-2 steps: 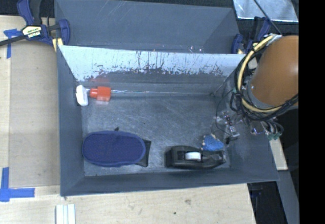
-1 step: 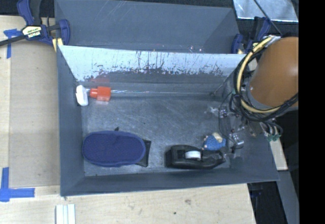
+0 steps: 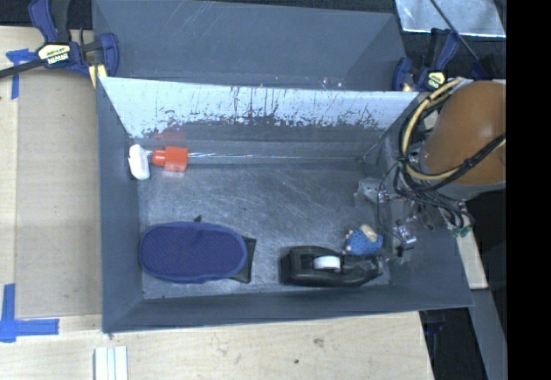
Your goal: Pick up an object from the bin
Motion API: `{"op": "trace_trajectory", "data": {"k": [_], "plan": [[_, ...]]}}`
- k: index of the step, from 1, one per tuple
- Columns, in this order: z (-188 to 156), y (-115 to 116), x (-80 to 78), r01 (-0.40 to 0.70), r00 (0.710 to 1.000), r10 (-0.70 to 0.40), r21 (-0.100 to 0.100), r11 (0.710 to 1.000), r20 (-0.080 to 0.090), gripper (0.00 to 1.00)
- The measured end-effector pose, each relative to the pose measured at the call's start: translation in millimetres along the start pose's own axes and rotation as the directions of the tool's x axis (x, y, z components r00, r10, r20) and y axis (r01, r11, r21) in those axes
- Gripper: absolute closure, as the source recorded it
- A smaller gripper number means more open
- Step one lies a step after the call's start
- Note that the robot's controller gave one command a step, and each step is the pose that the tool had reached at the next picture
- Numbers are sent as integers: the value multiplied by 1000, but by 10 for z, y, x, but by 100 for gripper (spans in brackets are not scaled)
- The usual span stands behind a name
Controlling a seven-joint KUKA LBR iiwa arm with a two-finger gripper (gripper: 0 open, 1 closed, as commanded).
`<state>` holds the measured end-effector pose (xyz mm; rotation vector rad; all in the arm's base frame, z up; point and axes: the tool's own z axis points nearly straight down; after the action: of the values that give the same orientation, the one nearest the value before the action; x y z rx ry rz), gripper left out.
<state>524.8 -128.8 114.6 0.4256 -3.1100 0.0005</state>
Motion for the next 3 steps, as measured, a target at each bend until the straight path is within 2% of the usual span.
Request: {"op": "trace_trajectory", "data": {"k": [1, 2, 3], "plan": [[458, 114, 323, 107, 994, -107, 1, 994, 7, 0], [428, 96, 283, 107, 994, -107, 10, 994, 20, 100], [-672, 90, 267, 151, 988, -151, 8, 988, 12, 100]]}}
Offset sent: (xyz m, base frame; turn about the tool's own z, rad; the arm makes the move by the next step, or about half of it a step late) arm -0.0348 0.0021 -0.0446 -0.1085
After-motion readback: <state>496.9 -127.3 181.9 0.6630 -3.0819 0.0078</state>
